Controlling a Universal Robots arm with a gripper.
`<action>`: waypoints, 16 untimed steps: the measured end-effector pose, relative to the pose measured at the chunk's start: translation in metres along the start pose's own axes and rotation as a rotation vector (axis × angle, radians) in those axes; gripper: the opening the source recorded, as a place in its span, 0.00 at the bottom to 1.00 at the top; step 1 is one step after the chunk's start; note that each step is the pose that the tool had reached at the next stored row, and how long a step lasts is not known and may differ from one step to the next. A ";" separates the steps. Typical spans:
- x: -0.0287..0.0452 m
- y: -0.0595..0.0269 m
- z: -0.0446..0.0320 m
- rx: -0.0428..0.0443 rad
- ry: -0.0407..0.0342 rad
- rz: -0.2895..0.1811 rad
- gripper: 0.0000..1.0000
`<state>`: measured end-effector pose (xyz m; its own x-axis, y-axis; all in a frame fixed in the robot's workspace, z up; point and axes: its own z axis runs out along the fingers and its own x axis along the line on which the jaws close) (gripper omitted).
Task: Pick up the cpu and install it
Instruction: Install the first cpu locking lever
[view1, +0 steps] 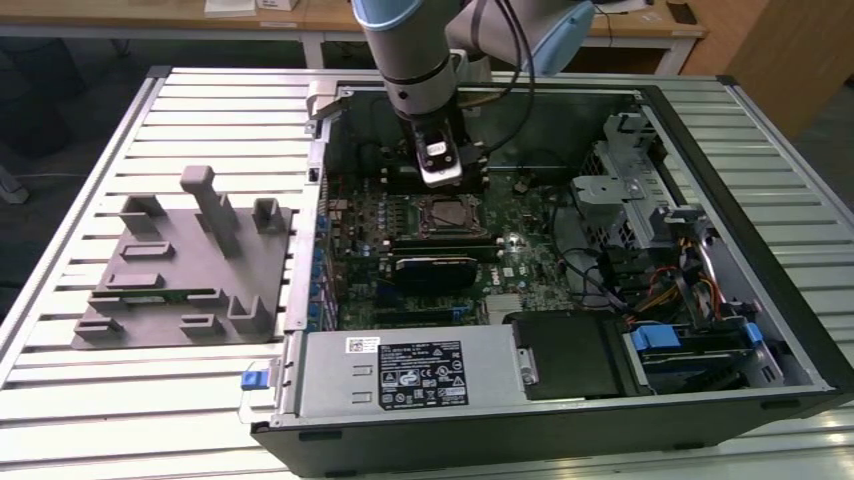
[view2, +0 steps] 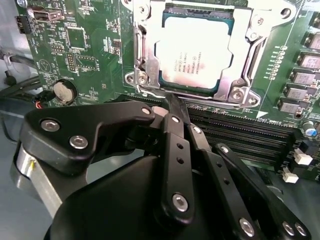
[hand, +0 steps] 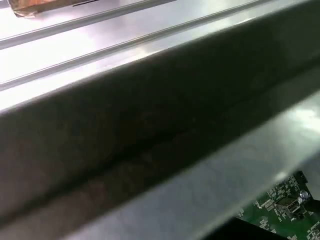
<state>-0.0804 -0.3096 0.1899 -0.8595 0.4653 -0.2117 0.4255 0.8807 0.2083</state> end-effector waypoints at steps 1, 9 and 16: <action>-0.0006 -0.0008 0.0000 -0.0020 0.0009 0.001 0.11; -0.0062 -0.0052 0.0002 -0.0227 0.0112 0.008 0.11; -0.0090 -0.0059 0.0005 -0.0489 0.0241 0.016 0.11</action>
<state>-0.0751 -0.3189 0.1901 -0.8595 0.4766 -0.1850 0.4254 0.8674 0.2580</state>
